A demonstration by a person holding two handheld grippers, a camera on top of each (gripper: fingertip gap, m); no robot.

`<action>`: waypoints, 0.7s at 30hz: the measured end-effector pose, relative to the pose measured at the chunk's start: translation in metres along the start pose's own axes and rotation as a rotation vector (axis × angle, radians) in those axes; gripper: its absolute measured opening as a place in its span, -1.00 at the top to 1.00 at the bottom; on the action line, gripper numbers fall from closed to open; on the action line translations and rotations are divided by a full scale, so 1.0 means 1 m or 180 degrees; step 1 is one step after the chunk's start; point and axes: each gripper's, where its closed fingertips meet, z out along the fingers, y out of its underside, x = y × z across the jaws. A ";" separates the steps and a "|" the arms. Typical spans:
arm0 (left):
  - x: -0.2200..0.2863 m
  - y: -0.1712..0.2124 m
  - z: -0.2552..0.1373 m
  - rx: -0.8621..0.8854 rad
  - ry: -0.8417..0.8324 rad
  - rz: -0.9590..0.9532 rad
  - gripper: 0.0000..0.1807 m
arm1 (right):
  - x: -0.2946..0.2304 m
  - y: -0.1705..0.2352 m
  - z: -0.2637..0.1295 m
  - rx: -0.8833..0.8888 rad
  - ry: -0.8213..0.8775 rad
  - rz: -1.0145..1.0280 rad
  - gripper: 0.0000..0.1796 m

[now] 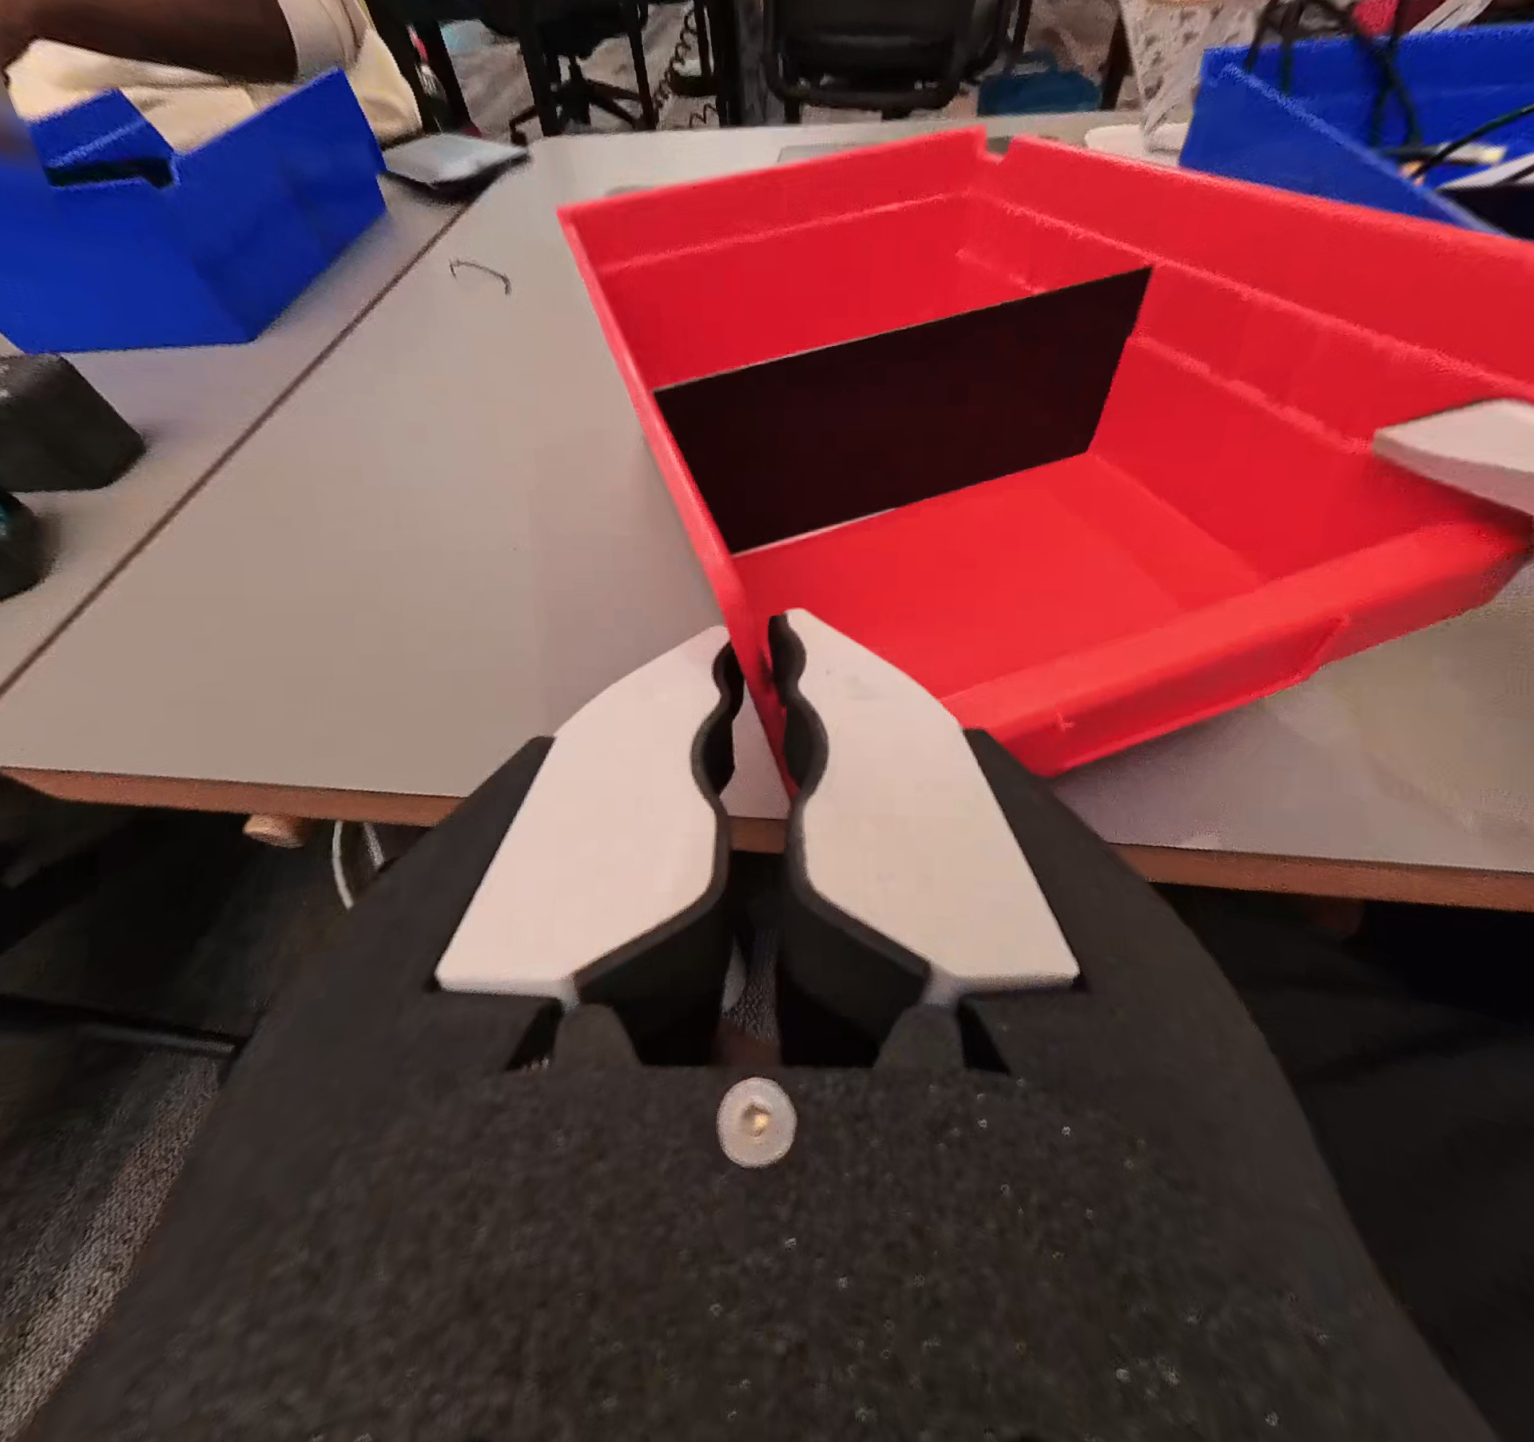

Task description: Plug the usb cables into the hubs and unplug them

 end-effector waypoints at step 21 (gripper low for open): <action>0.254 -0.236 -0.015 0.1567 0.0661 0.0616 0.93 | 0.273 -0.131 -0.193 0.1235 0.1513 0.0272 0.97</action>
